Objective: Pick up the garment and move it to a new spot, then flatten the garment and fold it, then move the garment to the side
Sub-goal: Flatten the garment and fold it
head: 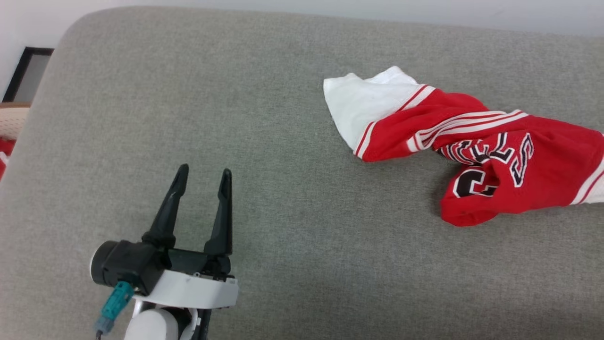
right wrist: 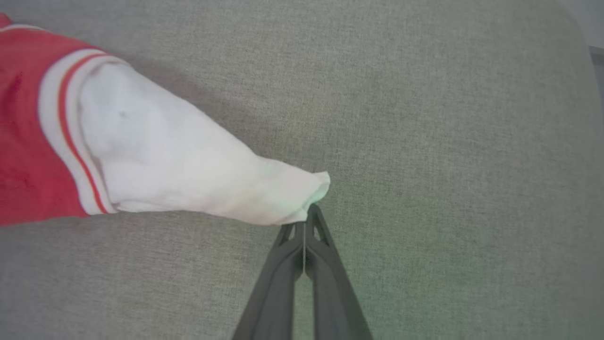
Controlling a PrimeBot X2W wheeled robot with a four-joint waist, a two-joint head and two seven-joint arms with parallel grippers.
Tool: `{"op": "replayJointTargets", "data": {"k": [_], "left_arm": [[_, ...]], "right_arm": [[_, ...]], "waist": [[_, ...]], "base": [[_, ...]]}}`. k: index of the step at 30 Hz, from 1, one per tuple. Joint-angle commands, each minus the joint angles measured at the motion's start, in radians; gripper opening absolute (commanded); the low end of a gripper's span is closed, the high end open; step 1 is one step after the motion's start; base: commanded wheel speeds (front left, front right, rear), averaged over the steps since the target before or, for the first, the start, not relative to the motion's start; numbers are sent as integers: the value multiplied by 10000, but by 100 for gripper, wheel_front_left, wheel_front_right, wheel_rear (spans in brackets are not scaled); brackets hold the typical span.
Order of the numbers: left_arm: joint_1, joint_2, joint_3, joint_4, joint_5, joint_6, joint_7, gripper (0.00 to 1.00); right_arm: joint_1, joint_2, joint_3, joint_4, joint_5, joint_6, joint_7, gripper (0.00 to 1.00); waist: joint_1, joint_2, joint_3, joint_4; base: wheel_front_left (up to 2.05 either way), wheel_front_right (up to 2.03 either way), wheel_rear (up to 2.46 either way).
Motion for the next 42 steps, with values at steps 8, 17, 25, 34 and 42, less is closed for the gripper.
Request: {"op": "replayJointTargets", "data": {"k": [8, 17, 25, 34, 42], "left_arm": [[-151, 5, -35, 63, 70, -67, -2, 100], [-244, 5, 26, 148, 172, -72, -2, 100], [-400, 183, -42, 330, 372, -79, -2, 100], [-836, 1440, -742, 412, 178, -81, -2, 100], [-2408, 3989, -3255, 1070, -1045, -62, 827, 100]], "right_arm": [[100, 498, -600, 1389, -606, -12, -627, 0], [-643, 1260, -1044, 3022, -1790, -12, -1501, 0], [-849, 1764, -1405, 3680, -2680, -12, -3102, 100], [-87, 2335, -2509, 2519, -3104, -12, -5385, 100], [1661, 4219, -5332, -903, -4831, -11, -5441, 100]], "waist": [[0, 0, 237, 25], [0, 0, 378, 8], [0, 0, 262, -305], [0, 0, 147, -1019], [0, 0, 43, -1826]], "base": [[0, 0, 0], [0, 0, 0], [0, 0, 0], [0, 0, 0], [0, 0, 0]]}}
